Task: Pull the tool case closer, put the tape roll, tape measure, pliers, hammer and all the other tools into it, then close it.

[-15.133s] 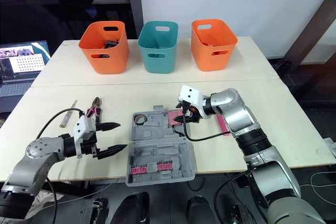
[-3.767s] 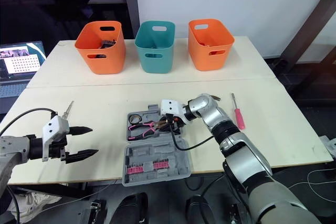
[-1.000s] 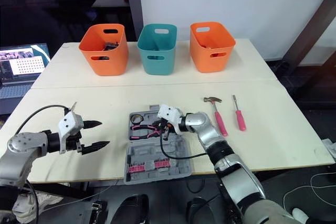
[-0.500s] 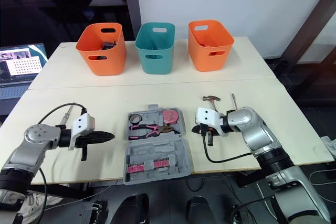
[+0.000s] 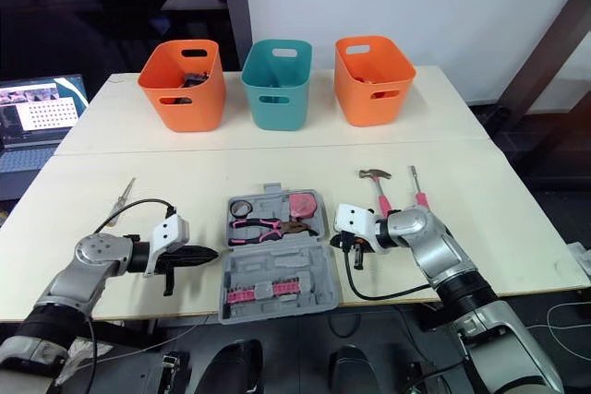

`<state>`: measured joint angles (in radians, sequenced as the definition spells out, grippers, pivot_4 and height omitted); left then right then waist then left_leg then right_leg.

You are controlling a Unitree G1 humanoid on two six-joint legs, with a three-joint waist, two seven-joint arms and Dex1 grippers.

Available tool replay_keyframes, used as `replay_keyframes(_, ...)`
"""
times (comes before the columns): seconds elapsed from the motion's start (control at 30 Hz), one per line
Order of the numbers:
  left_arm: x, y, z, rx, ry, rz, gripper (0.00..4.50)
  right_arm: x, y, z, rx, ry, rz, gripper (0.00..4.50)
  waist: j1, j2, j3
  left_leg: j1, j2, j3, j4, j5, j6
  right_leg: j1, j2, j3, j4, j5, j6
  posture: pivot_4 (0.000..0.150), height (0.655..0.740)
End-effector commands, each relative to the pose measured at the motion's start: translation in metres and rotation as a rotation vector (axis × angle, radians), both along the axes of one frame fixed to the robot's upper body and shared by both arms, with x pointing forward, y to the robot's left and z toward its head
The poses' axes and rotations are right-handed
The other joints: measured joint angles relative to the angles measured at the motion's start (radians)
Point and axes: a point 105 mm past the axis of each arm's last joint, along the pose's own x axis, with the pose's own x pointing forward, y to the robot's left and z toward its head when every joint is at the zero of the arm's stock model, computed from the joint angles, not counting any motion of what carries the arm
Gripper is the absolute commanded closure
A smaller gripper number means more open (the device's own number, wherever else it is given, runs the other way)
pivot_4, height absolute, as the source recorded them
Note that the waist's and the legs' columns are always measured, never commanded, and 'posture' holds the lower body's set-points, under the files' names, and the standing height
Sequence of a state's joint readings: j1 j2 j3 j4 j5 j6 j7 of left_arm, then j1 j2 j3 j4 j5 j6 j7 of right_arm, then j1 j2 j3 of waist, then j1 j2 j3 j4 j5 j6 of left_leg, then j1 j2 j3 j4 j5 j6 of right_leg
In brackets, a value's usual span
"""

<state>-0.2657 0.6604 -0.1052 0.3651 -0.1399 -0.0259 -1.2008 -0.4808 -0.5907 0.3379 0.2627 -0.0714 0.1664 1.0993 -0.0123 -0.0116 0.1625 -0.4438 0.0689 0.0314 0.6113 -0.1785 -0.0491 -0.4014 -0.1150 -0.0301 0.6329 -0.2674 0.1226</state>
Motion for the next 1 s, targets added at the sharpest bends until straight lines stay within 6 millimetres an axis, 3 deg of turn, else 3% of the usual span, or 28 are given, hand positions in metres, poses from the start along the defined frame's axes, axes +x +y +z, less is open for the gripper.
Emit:
replay_keyframes(0.03,0.000,-0.014,0.004,-0.061,0.002,0.007,4.44,0.003,0.009,0.007,0.034,-0.033,0.008,4.50,0.001,0.000,0.000,0.000,0.000,0.000,0.000,0.000,0.000,0.000,0.000,0.000,0.000,0.000,0.000,0.150,0.7400)
replay_keyframes(0.2,0.002,-0.036,0.001,-0.101,0.041,-0.021,4.44,0.001,0.023,0.009,0.091,-0.013,0.023,4.50,0.002,0.000,0.000,0.000,0.000,0.000,0.000,0.000,0.000,0.001,0.000,0.000,0.000,0.000,0.000,0.150,0.7400)
replay_keyframes(0.4,0.010,-0.049,-0.001,-0.057,0.021,-0.033,4.44,-0.003,0.025,0.007,0.098,0.005,0.025,4.50,0.005,0.000,0.000,0.001,0.000,0.000,0.001,0.000,0.000,0.003,0.000,0.000,0.000,0.000,0.000,0.150,0.7400)
replay_keyframes(0.63,0.015,-0.048,0.006,-0.028,0.003,-0.051,4.44,-0.006,0.022,0.001,0.089,0.029,0.008,4.50,0.014,0.000,0.000,0.001,0.000,-0.001,0.002,0.000,0.000,0.003,0.000,0.000,-0.001,0.000,0.000,0.150,0.7400)
replay_keyframes(0.8,0.032,-0.049,0.020,0.028,-0.028,-0.054,4.44,0.005,0.016,-0.007,0.071,0.047,-0.055,4.50,0.023,0.000,0.000,0.001,0.000,-0.001,0.002,0.000,0.000,0.003,0.000,0.000,-0.001,0.000,0.000,0.150,0.7400)
replay_keyframes(1.0,0.040,-0.045,0.012,0.121,-0.046,-0.057,4.44,0.018,0.016,-0.005,0.053,0.031,-0.067,4.50,0.015,0.000,0.000,0.001,0.000,-0.001,0.002,0.000,0.000,0.003,0.000,0.000,0.000,0.000,0.000,0.150,0.7400)
